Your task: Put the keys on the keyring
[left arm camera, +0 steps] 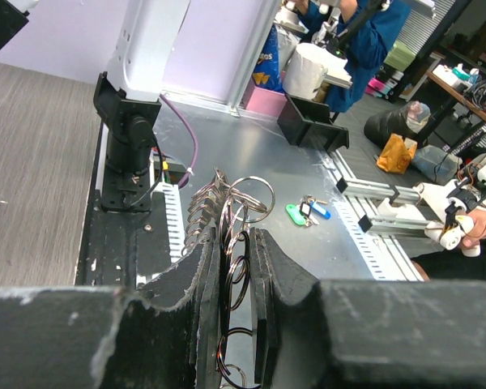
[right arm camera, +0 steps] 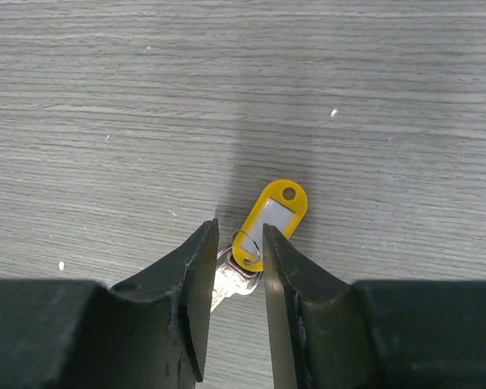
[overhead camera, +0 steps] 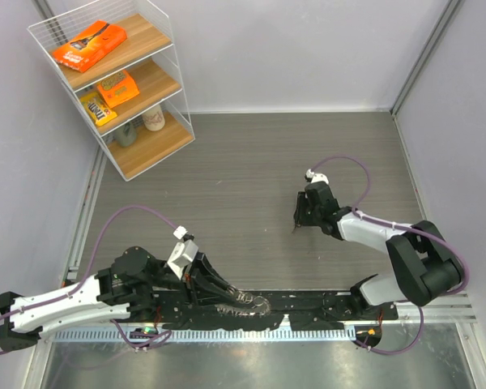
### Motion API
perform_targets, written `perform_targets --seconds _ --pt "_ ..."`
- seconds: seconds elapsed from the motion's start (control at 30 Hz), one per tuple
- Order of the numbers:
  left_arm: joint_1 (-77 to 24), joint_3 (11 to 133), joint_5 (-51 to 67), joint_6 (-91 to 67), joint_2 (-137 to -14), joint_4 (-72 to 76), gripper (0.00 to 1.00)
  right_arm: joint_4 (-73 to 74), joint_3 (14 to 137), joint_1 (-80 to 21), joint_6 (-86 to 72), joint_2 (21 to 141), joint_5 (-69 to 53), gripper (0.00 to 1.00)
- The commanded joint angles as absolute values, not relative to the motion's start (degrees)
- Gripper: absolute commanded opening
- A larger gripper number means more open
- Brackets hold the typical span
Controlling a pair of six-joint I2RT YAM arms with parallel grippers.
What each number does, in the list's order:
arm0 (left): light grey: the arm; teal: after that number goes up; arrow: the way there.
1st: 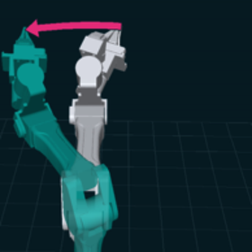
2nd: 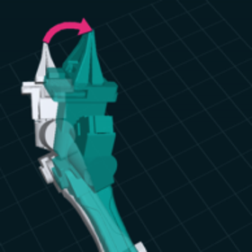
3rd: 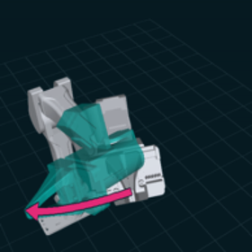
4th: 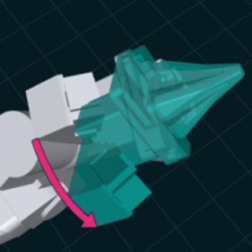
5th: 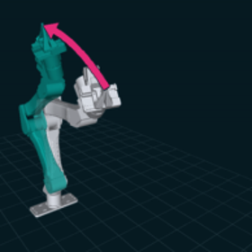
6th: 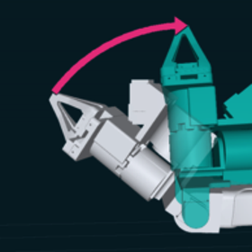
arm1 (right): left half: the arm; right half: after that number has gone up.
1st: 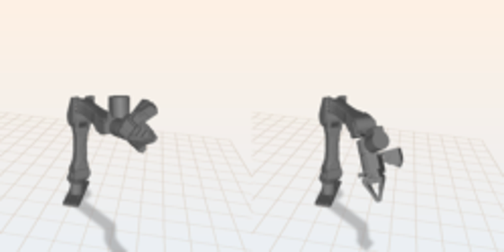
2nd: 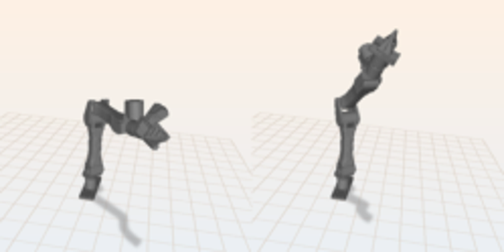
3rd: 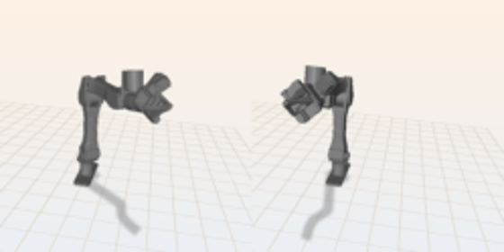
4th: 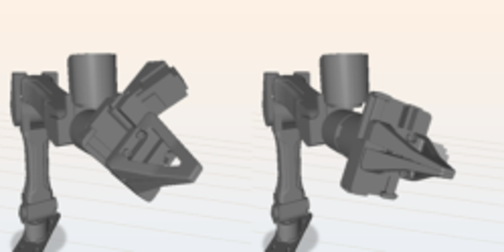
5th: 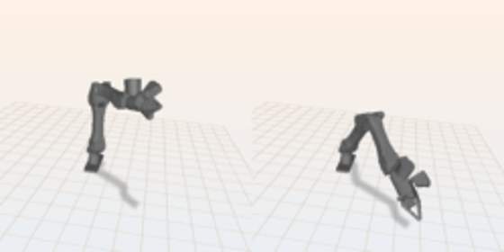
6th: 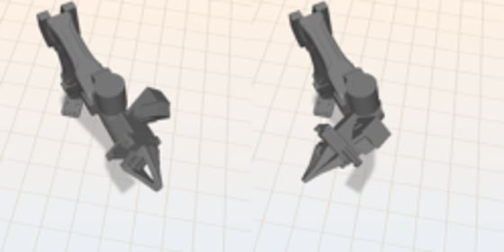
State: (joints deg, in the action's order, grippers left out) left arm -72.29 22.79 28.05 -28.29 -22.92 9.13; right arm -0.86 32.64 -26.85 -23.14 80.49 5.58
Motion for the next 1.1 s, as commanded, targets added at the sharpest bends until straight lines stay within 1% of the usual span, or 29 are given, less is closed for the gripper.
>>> perform_targets --seconds 0.0,0.03,0.1,0.13,0.33,0.53,0.63,0.77,0.87,0.97,1.07 --pt "-72.51 23.03 28.13 -29.00 -22.50 12.66 0.00 -1.23 31.38 -26.72 -24.61 78.14 4.39 0.34" --pt "-72.51 22.94 28.21 -28.92 -22.41 12.92 0.00 -0.88 31.29 -26.72 -24.61 77.61 4.39 0.33" --pt "-72.51 22.76 28.04 -29.18 -22.50 13.36 0.00 -0.53 31.11 -26.72 -24.61 76.73 4.40 0.28" --pt "-72.51 22.68 28.04 -29.18 -22.67 13.45 0.00 -0.35 31.03 -26.72 -24.87 76.55 4.31 0.23" --pt "-72.51 23.03 28.04 -29.18 -23.38 13.71 0.00 -0.35 30.15 -26.72 -25.05 74.45 4.22 0.06" --pt "-72.51 23.03 27.42 -29.18 -23.82 13.62 0.00 -0.35 28.74 -26.81 -25.84 69.00 2.38 0.05" --pt "-72.51 23.47 27.25 -29.27 -24.61 13.54 0.00 2.63 28.39 -27.07 -25.93 62.43 0.97 0.06" --pt "-72.42 23.82 27.07 -29.09 -25.66 14.06 0.00 6.41 28.65 -27.77 -24.96 52.66 -4.39 0.06" --pt "-72.51 24.34 26.55 -29.09 -26.28 14.24 0.00 11.58 30.66 -28.30 -24.44 45.12 -8.33 0.06" --pt "-72.51 24.87 23.48 -28.83 -25.75 13.28 0.00 18.87 35.40 -28.91 -23.12 40.70 -12.64 0.06" --pt "-72.51 26.19 19.35 -26.46 -25.31 9.77 0.00 22.84 38.58 -29.88 -22.24 37.01 -16.34 0.06"
